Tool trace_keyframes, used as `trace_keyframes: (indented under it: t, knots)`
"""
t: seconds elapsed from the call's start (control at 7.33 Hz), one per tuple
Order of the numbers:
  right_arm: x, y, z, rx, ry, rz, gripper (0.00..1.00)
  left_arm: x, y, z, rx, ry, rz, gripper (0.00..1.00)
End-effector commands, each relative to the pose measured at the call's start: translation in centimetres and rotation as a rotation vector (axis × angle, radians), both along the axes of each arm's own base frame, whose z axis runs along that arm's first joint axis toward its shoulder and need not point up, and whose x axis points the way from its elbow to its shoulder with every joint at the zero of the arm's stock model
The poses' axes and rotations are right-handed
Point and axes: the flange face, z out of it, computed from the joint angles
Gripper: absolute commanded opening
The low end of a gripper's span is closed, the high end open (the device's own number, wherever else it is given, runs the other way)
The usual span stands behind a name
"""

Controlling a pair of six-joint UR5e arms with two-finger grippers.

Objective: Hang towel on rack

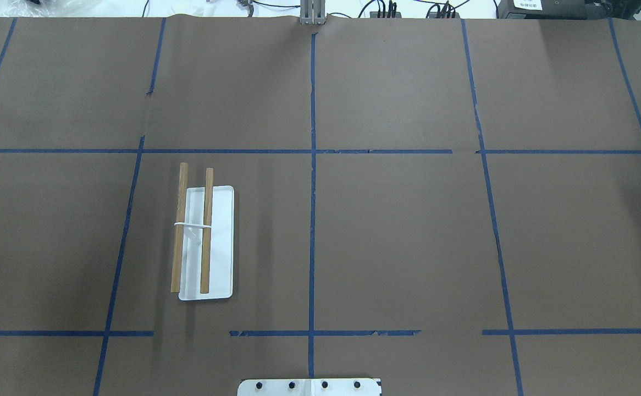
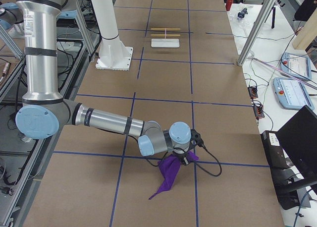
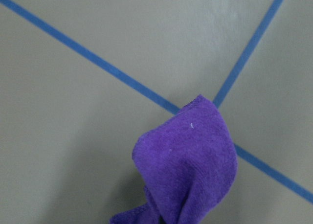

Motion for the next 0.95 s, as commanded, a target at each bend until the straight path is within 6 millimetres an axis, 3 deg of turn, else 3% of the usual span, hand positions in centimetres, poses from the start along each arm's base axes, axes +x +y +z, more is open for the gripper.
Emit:
trace_keyframes:
  t: [0.0,0.14,0.27,0.55,0.82]
  knots:
    - [-1.6,-5.6,-11.1,0.079,-0.012,-0.006,0.0,0.1,-0.8,-1.2,0.029,0.001,0.005,1.0]
    - [-3.4,-8.0,-16.0,0.094,-0.035,0.015,0.0,0.1,-2.4,-3.4,0.079,0.0,0.001,1.0]
    - [-5.3,-9.7,-19.6,0.095,-0.059,0.04,0.0,0.1,-3.5,-5.1,0.135,0.001,-0.016,1.0]
    - [-11.1,-10.2,-27.9,0.102,-0.122,0.083,0.0,0.2,-4.9,-8.1,0.29,0.029,-0.147,1.0]
    - [-18.0,-8.9,-37.0,0.065,-0.196,0.184,0.0,2.6,-5.4,-10.6,0.325,0.102,-0.245,1.0]
